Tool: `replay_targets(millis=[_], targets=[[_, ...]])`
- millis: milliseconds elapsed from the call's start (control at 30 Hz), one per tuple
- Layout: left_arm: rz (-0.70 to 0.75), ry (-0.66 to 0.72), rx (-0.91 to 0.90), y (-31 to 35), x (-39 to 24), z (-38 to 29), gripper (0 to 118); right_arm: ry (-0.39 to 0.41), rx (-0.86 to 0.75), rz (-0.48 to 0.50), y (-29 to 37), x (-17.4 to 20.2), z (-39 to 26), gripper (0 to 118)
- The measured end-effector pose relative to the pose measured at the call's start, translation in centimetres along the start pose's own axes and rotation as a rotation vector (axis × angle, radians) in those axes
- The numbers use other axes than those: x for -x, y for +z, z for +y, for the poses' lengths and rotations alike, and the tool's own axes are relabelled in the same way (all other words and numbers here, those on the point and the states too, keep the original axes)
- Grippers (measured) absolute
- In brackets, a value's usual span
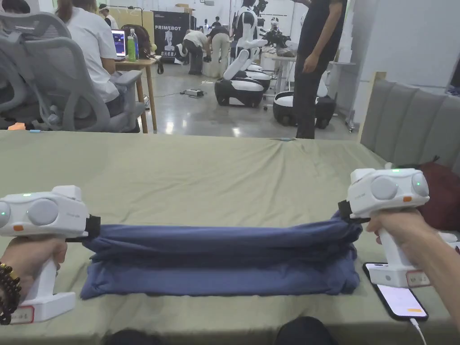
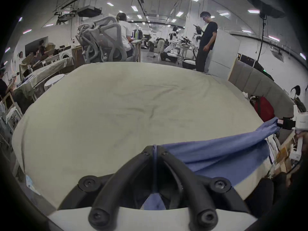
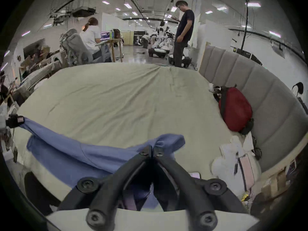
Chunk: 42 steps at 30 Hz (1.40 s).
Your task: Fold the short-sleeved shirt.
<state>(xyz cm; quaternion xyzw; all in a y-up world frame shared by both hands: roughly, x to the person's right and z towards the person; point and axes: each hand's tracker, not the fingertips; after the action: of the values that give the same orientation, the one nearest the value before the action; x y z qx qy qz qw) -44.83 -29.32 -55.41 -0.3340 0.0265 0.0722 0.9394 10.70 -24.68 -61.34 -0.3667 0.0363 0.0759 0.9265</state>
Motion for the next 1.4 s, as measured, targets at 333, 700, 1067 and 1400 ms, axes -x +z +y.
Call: replay_targets(millis=[333,700,1067,1400], targets=[[0.008,-0.058,0.155,-2.6,-0.4,-8.7,2,0.083,0.231,-0.015,-6.8,0.3,-11.0,1],[0.079,-0.059,0.106,-1.9,-0.4,-6.8,105,0.035,0.153,0.039,-5.0,-0.4,-9.0,87],[0.024,-0.104,-0.058,6.0,-3.3,-6.5,0,0.032,-0.099,0.026,2.1,2.8,-7.8,0],[-0.373,0.197,-0.041,0.9,3.9,-6.1,118,0.043,-0.091,0.136,1.1,4.6,-7.8,0]])
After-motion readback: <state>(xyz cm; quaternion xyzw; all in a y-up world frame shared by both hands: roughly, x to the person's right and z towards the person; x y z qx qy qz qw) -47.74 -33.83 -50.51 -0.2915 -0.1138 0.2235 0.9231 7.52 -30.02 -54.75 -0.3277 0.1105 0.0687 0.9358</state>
